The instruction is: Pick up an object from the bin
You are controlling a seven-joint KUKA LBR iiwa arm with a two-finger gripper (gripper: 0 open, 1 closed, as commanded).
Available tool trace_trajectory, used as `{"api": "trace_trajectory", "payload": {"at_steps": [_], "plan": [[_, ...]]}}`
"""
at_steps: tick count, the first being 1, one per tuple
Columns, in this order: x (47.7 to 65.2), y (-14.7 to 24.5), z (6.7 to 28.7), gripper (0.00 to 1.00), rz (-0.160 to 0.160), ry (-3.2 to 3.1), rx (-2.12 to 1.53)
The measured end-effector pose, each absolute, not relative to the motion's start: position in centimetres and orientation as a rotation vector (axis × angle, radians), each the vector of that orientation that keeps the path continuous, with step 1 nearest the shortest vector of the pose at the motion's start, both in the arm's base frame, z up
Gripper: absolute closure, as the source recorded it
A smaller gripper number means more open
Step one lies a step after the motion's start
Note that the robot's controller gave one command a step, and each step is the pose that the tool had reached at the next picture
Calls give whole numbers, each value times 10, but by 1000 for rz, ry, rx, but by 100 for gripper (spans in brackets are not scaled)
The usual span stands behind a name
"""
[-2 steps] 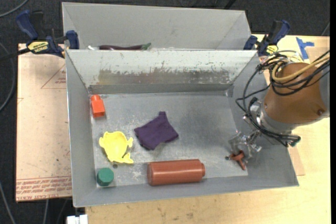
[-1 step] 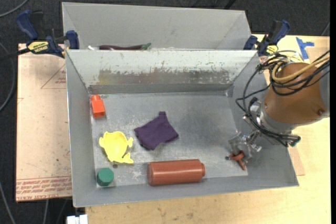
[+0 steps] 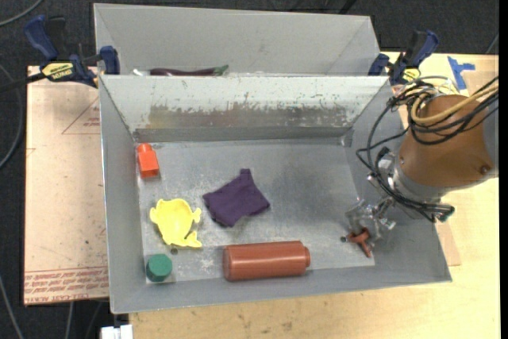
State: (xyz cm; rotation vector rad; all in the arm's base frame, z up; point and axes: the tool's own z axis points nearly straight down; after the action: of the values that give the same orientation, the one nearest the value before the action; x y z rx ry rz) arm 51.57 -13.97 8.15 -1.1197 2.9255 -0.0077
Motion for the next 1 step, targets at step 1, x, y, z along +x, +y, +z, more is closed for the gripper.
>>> {"api": "trace_trajectory", "payload": {"at_steps": [1], "plan": [[516,-140,82,100,-8,2925,-1120]]}}
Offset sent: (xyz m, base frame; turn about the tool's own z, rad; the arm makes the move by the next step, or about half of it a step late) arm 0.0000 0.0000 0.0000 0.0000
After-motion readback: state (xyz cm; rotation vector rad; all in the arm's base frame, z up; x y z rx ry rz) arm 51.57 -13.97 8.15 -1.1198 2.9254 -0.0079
